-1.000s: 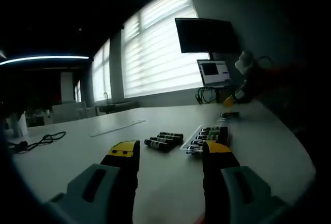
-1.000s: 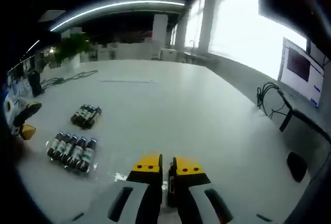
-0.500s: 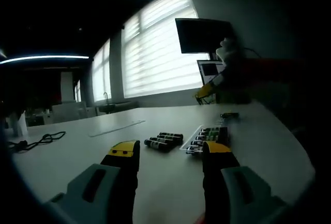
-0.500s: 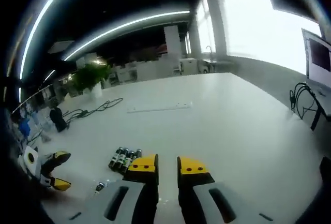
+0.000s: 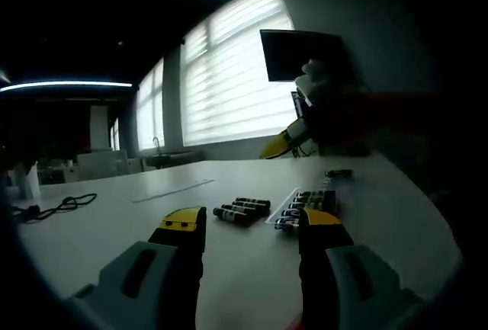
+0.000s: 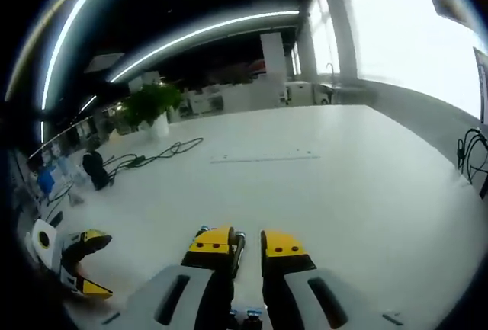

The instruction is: Grip medicine bottles put into box

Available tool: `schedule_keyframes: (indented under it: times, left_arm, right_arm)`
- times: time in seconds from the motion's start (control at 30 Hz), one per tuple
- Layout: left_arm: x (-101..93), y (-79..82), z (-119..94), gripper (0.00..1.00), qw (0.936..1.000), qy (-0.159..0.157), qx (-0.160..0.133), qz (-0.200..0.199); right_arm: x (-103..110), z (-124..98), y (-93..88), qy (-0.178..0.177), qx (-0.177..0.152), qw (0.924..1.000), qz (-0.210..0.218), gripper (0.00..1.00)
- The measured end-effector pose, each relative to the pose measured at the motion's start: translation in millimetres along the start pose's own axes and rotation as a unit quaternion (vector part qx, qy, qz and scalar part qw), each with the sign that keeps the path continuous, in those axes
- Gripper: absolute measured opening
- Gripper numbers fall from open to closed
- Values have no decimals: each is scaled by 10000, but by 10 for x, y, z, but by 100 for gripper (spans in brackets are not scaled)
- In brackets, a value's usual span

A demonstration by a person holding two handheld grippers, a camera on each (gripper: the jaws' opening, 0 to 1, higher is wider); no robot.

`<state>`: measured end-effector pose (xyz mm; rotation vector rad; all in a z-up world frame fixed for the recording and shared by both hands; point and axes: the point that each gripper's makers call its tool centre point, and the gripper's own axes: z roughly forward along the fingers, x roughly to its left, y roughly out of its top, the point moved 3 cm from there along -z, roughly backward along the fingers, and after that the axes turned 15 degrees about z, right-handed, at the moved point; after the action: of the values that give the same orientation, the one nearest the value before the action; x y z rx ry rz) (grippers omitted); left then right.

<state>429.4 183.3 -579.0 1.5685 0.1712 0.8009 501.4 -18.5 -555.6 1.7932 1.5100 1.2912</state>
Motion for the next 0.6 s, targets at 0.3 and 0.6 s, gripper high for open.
schedule_keyframes:
  times: [0.3,0.6]
  left_arm:
    - [4,7,-2,42,10000,0,-32,-27]
    - [19,10,-7,42,10000,23,-57,-60]
  right_arm:
    - [100,171,-61,11,229,9996,-155,9]
    - [56,354,-315,-149,689,9971,-274,8]
